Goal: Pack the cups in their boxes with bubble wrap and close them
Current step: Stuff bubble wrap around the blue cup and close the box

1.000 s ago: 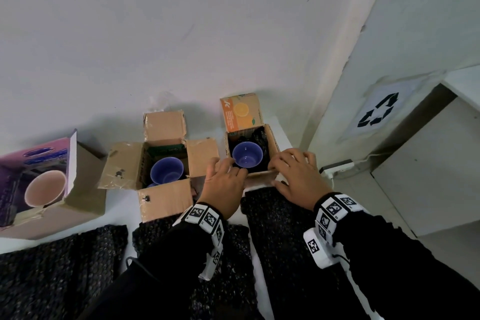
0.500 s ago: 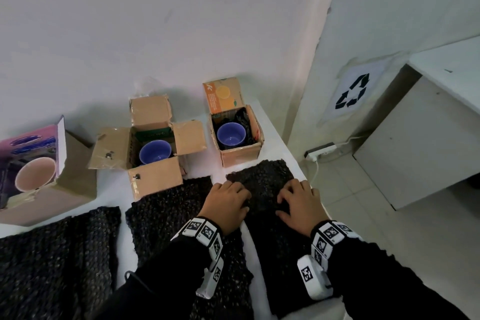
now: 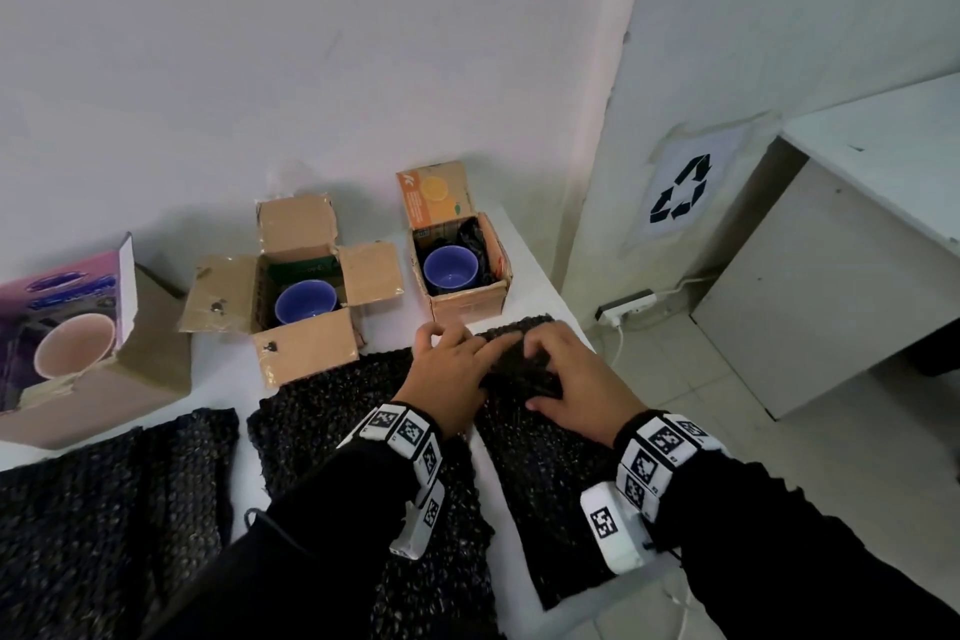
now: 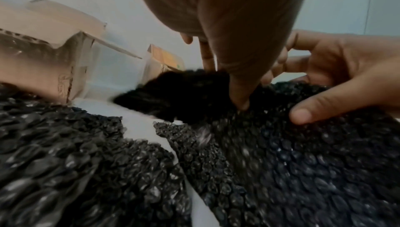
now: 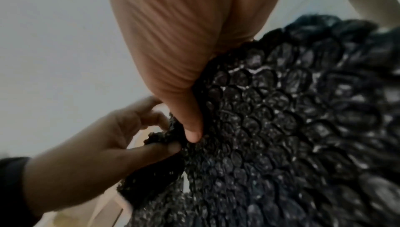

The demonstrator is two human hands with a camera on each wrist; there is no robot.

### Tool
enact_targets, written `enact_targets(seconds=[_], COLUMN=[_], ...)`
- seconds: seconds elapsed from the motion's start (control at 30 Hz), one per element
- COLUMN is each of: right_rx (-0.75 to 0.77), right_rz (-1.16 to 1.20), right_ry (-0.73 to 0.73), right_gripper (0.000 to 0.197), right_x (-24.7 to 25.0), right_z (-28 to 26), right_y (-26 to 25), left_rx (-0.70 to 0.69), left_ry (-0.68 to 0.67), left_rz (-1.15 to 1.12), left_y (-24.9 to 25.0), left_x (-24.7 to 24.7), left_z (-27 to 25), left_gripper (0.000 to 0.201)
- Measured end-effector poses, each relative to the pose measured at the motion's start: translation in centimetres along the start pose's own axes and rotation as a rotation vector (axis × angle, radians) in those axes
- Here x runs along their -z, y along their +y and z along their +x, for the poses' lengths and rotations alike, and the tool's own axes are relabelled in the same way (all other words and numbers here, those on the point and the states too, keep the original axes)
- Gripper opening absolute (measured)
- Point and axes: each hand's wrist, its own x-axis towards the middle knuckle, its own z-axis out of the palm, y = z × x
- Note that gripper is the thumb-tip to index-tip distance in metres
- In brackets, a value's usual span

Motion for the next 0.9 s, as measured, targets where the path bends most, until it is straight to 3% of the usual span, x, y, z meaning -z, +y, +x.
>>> enact_targets(seconds=[0.07,0.23,0.47,0.6,0.73,0.8,0.9], right_rx=[-0.103,-0.334,-0.297,-0.201,-0.138,-0.162,-0.179], right_rz=[0.037,-0.082,-0.075,-0.184,-0.304,-0.270,-0.311], right_ry=[0.042,-0.153,-0.164,-0.293,-0.333,-0.331,-0.320], right_gripper=[0.063,0.023,0.013,0.048,0.022,0.023,0.023], right_x=[0.4,0.9,1.4,3.1,3.9,4.5,5.4], right_z=[0.2,0.8,3.1,4.3,6.7,8.2,10.8], right_y=[0.0,0.6,-1.1,-3.0,-2.8,-2.6,-2.8], left_rx=[-0.005,-0.012,0.139,0.177,0.154,0.176,0.327], left_ry=[0.061,0.068,0.026,0.004,0.060,0.014,-0.025], left_rz=[-0.009,-0.178,-0.313,-0.300,-0.229,-0.192,-0.304], left_y=[-0.2,-0.9,-2.2,-3.4,-4.4,-4.7,-5.3], left_x=[-0.2,1.1,2.2,2.6,3.7,4.0,3.3], left_z=[0.2,0.0,-0.5,-0.8,-1.1,-0.5,0.9], left_gripper=[0.036,0.030,0.013,0.017,0.036,0.029,0.016])
